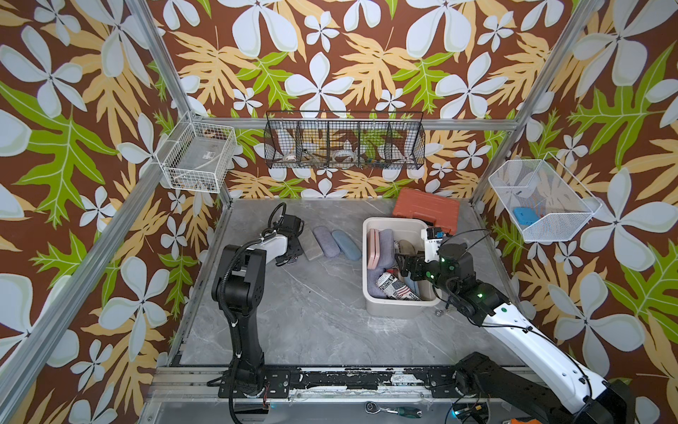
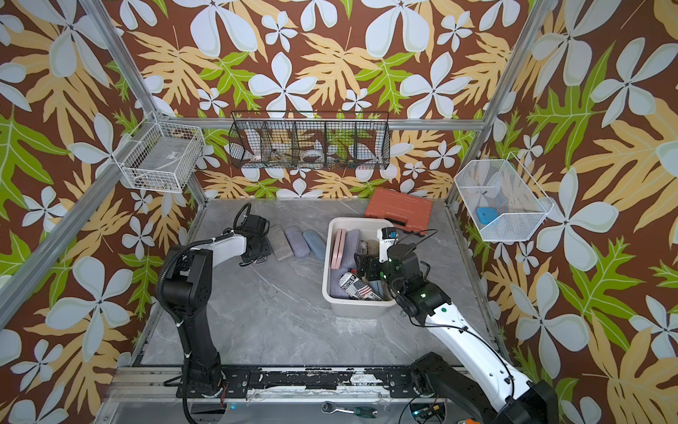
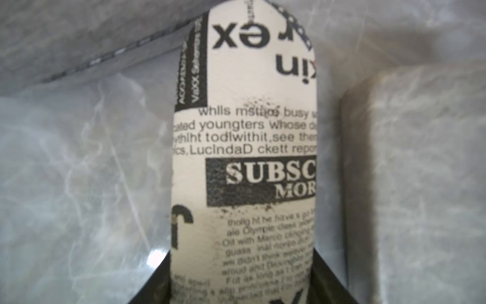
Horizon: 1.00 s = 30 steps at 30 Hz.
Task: Put the glasses cases into the storage boxes
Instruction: Pick up the glasses case at the center of the board.
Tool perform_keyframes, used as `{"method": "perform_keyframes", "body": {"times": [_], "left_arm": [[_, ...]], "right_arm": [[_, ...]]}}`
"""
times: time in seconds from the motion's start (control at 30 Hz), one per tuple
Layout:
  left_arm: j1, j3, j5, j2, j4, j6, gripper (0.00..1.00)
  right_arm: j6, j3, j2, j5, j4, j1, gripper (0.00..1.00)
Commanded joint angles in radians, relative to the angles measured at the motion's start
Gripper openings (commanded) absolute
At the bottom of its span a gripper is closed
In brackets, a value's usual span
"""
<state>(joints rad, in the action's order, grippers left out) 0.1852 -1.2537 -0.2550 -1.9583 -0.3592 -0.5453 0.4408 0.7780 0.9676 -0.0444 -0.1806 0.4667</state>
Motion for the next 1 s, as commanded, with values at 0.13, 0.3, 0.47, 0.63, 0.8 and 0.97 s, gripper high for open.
{"method": "perform_keyframes", "body": {"times": [0.13,0.3,0.47,0.63,0.8,0.97], "left_arm": [[0.0,0.18,0.021,0.198,0.056,-0.004,0.52],[0.01,0.236,0.046,0.284,0.072,0.0,0.52],[0.026,0.276,0.073,0.369,0.092,0.004,0.52],[0.032,0.28,0.09,0.449,0.093,0.022,0.52],[0.055,0.333,0.158,0.581,0.172,0.03,0.52],[0.114,0.46,0.267,0.754,0.36,0.035,0.52]], "right_arm": [[-0.004,-0.002,-0.004,0.009,0.014,0.001,0.85],[0.002,-0.008,-0.006,0.001,0.017,0.001,0.85],[0.01,-0.003,-0.01,-0.002,-0.004,0.001,0.84],[0.032,-0.021,-0.041,0.038,0.007,0.002,0.84],[0.054,-0.031,-0.064,0.103,0.009,0.002,0.86],[0.059,-0.027,-0.081,0.091,0.012,0.001,0.86]]}}
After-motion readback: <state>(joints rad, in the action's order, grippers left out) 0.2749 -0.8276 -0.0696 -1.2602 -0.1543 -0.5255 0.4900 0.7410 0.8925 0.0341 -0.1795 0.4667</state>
